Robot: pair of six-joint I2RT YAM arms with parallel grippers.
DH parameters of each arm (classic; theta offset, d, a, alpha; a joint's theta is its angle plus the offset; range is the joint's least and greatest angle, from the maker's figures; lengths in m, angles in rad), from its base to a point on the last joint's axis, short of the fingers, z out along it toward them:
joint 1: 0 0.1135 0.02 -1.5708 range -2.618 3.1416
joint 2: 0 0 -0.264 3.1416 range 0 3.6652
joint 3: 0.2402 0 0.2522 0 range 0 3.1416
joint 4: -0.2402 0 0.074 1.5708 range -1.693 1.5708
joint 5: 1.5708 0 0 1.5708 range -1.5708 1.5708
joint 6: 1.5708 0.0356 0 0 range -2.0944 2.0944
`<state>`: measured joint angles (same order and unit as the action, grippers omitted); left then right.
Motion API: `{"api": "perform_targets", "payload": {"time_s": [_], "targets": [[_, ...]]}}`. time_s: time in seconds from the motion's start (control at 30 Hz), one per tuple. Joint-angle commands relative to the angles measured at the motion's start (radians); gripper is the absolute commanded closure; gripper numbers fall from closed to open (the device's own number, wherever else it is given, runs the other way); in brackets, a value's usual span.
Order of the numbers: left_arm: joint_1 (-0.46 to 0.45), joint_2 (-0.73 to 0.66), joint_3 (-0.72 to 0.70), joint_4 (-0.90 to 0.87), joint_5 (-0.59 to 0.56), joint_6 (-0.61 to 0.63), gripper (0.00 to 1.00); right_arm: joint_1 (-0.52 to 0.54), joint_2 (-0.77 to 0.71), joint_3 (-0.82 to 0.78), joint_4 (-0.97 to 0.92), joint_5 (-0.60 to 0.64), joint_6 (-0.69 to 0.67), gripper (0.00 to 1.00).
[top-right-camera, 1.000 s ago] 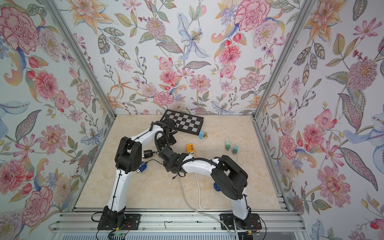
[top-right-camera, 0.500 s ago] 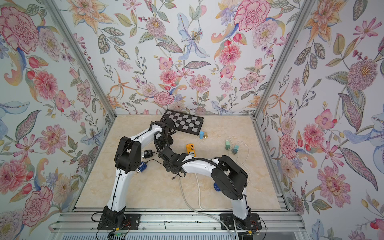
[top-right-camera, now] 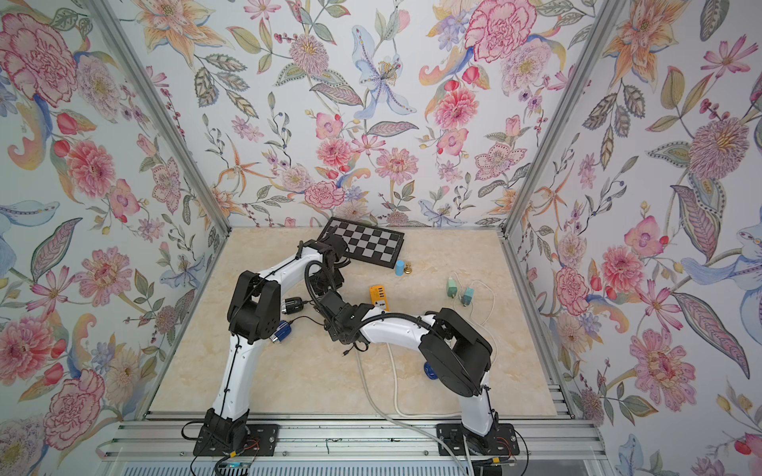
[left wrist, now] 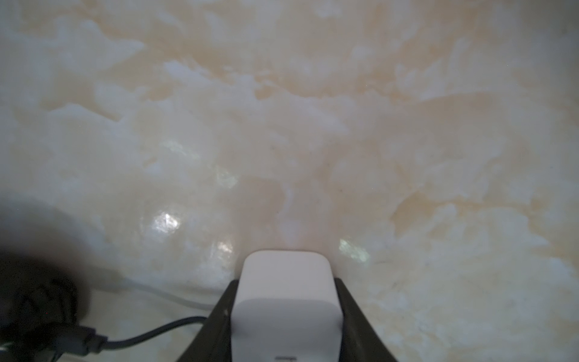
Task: Unplug the electric shaver
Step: Remove the plug from the socket.
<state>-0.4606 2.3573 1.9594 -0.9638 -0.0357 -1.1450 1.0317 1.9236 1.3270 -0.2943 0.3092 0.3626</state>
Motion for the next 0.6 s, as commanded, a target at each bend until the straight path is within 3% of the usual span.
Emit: {"api": "perform_targets", "payload": {"time_s": [0.0, 0.13, 0.43, 0.57], "targets": [[-0.019, 0.055, 0.007, -0.005, 0.01, -0.024, 0.66, 0.061, -0.022, 0.069, 0.003, 0.048, -0.08, 0.84], [-0.024, 0.067, 0.021, -0.023, 0.002, -0.019, 0.7, 0.053, -0.03, 0.06, 0.001, 0.038, -0.05, 0.85], [-0.036, 0.051, 0.003, -0.03, -0.045, -0.009, 0.7, -0.019, -0.075, 0.013, 0.046, -0.124, 0.046, 0.87], [-0.038, 0.058, 0.001, -0.03, -0.045, -0.009, 0.71, 0.047, -0.059, 0.043, 0.037, -0.022, -0.05, 0.9]]}}
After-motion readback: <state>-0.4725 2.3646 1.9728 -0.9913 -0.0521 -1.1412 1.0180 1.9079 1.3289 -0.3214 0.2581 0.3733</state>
